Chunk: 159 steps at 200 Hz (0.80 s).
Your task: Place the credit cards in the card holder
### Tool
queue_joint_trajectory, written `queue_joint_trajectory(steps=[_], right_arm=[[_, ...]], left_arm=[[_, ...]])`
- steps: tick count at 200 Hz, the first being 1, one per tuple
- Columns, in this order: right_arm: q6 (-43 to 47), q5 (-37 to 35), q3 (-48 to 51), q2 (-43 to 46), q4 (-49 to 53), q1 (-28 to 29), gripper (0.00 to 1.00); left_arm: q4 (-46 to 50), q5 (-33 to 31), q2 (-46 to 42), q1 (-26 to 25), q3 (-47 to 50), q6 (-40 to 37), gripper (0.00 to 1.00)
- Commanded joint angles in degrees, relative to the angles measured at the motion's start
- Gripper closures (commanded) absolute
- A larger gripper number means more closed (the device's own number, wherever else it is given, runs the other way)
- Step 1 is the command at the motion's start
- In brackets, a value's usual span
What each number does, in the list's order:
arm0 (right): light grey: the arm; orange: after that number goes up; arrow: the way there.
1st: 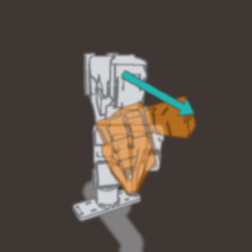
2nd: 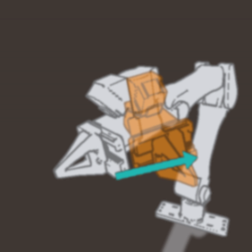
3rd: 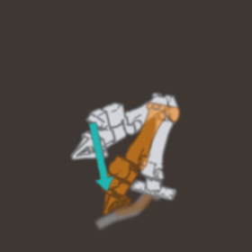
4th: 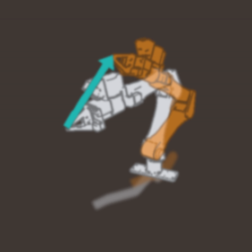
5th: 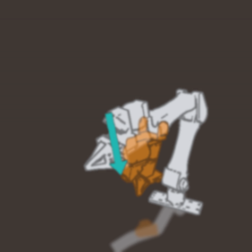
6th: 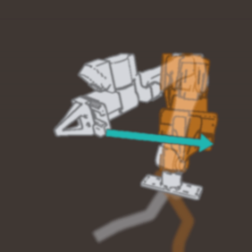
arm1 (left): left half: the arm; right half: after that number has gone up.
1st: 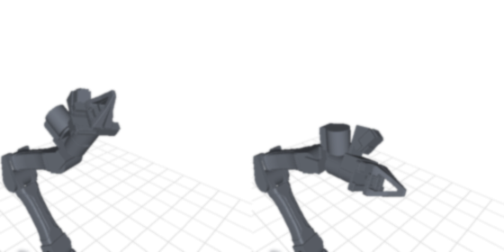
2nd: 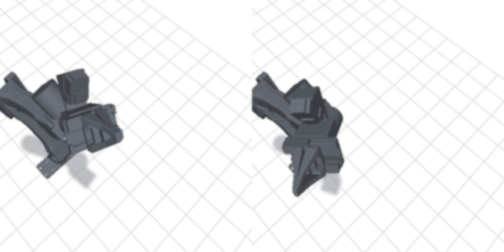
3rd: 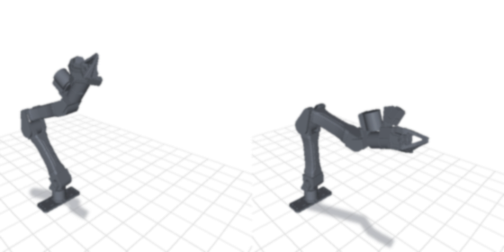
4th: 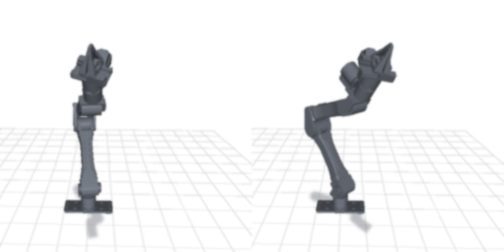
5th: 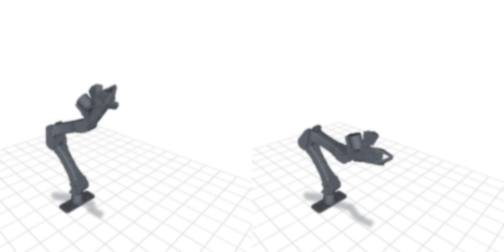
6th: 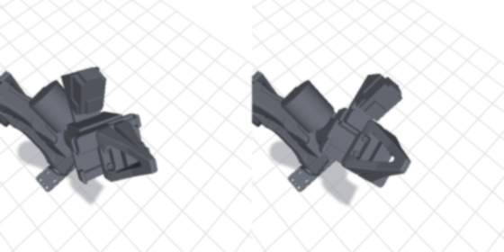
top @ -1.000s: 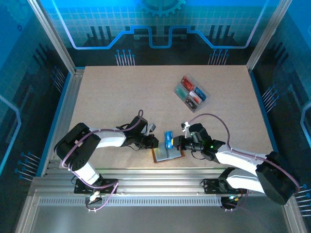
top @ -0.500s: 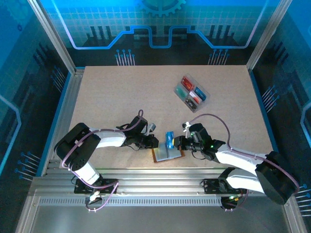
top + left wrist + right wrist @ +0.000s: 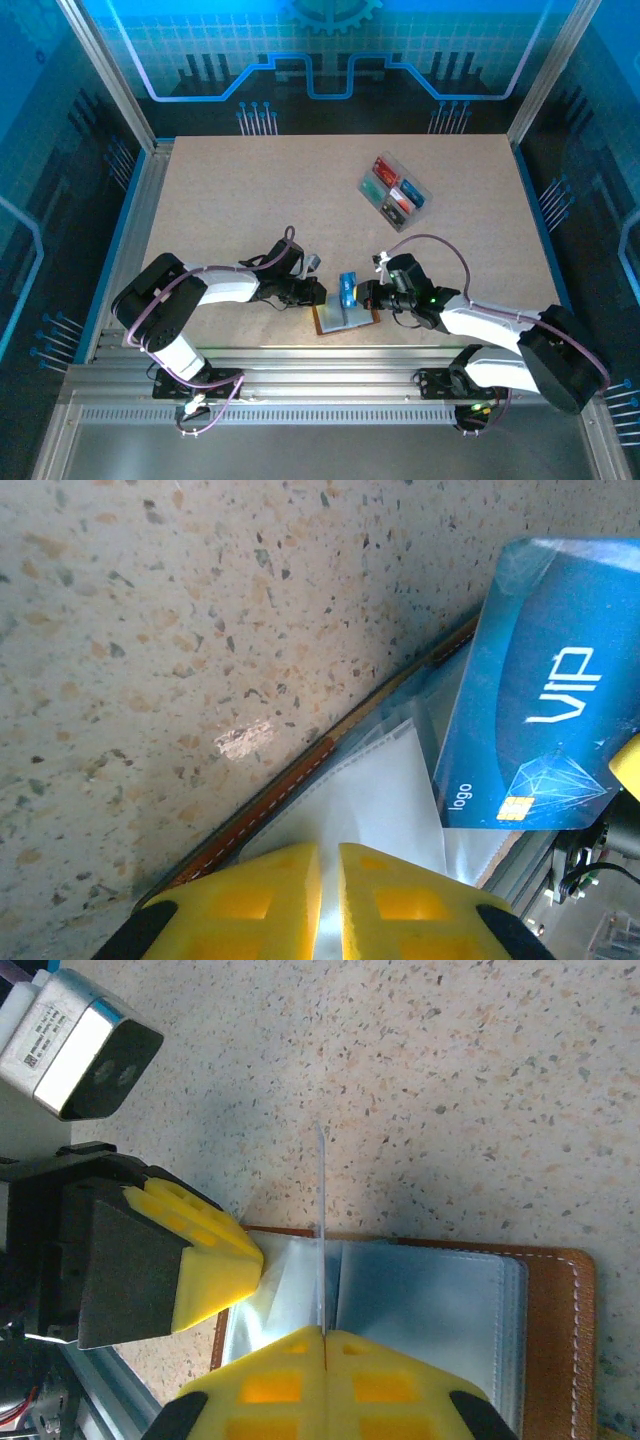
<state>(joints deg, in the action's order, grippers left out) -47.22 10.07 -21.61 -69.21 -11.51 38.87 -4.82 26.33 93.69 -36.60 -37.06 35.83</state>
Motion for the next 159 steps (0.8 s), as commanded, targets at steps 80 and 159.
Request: queue_joint_trajectory(steps=[80,159], right_arm=[[-4.22,5.13,-0.85,-1.57,0.1,-0.41,1.0],[-2.98,8.57,-1.27,-4.62,8.35,-0.2,1.0]], left_arm=[[7.49,-3.31,1.41,-0.53,2.34,-1.47,0.84],[7.52,-3.39,0.96,-0.5,2.52,-1.45,0.84]])
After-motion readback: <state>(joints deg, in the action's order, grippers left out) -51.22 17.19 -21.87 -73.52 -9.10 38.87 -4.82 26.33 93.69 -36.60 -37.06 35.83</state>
